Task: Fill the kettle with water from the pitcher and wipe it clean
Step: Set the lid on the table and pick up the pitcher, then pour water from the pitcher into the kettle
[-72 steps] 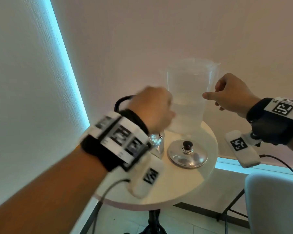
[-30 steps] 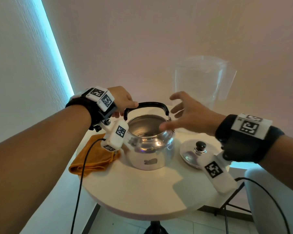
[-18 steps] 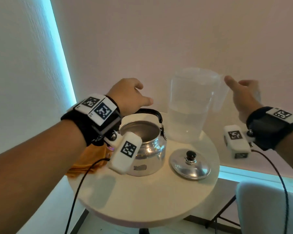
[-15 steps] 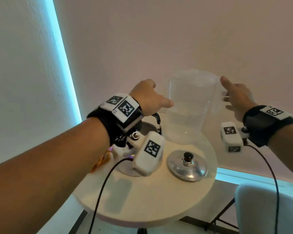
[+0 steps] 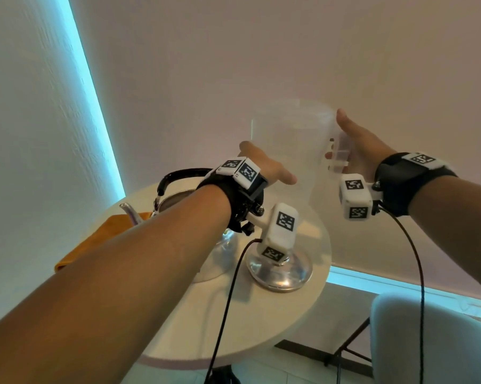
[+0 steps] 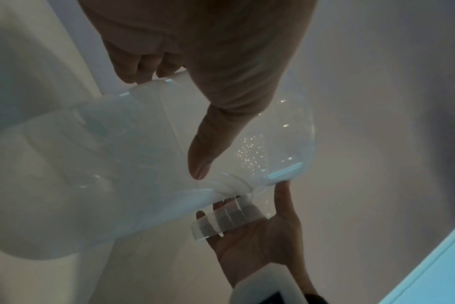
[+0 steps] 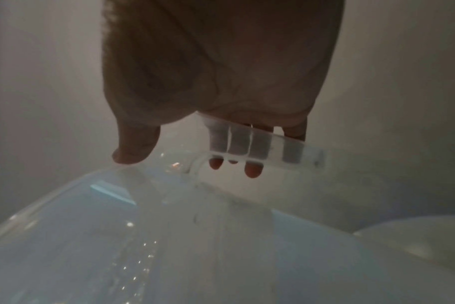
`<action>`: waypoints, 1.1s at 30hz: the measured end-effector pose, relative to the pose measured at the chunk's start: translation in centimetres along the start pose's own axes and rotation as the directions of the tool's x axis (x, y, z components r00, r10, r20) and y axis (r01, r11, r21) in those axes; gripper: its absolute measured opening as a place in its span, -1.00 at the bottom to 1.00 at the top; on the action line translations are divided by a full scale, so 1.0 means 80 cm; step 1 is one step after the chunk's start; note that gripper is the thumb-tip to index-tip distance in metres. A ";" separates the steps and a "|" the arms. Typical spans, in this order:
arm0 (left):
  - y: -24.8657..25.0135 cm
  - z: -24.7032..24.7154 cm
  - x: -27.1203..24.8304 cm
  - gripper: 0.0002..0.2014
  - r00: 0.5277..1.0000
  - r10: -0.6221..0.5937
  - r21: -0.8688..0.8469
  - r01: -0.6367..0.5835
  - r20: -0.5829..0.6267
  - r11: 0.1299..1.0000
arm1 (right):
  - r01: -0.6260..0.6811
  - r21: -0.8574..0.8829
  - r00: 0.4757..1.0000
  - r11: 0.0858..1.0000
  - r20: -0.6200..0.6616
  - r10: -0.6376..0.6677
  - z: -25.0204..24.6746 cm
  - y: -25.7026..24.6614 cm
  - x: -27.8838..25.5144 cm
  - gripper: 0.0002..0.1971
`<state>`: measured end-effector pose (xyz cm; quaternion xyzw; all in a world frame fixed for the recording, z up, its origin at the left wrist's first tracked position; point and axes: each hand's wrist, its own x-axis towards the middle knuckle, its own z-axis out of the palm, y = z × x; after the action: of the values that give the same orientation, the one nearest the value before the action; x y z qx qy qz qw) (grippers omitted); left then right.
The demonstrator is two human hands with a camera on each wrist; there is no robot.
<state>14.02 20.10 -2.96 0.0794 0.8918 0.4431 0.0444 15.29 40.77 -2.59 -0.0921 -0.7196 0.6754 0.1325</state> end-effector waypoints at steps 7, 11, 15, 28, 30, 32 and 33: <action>0.000 0.009 0.000 0.31 1.000 -0.027 -0.131 0.026 -0.007 0.991 | 0.053 0.147 0.993 0.988 0.098 -0.068 0.001 0.016 0.009 -0.25; -0.001 0.012 -0.002 0.31 0.999 -0.033 -0.191 0.031 -0.010 0.981 | 0.060 0.206 0.994 0.977 0.082 -0.079 0.002 0.020 0.009 -0.40; -0.003 0.015 -0.004 0.27 0.999 -0.038 -0.219 0.033 -0.016 0.975 | 0.088 0.207 0.991 0.974 0.084 -0.107 0.003 0.015 0.009 -0.30; 0.038 0.025 -0.059 0.32 0.996 0.085 -0.426 -0.093 -0.038 0.900 | 0.198 0.138 0.963 0.970 0.160 -0.219 -0.035 -0.073 -0.059 -0.38; 0.039 0.033 -0.073 0.25 0.995 0.098 -0.460 -0.092 -0.010 0.883 | 0.168 0.097 0.969 0.981 0.166 -0.182 -0.043 -0.082 -0.073 -0.24; 0.038 0.040 -0.089 0.21 0.995 0.102 -0.475 -0.089 0.000 0.875 | 0.166 0.051 0.970 0.985 0.169 -0.173 -0.048 -0.088 -0.087 -0.16; 0.037 0.044 -0.096 0.21 0.995 0.099 -0.476 -0.086 0.002 0.875 | 0.170 0.032 0.972 0.985 0.162 -0.173 -0.049 -0.091 -0.093 -0.16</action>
<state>22.43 23.22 -2.65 0.1143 0.7505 0.6487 0.0532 23.90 41.67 4.39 0.0275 -0.7273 0.6730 0.1314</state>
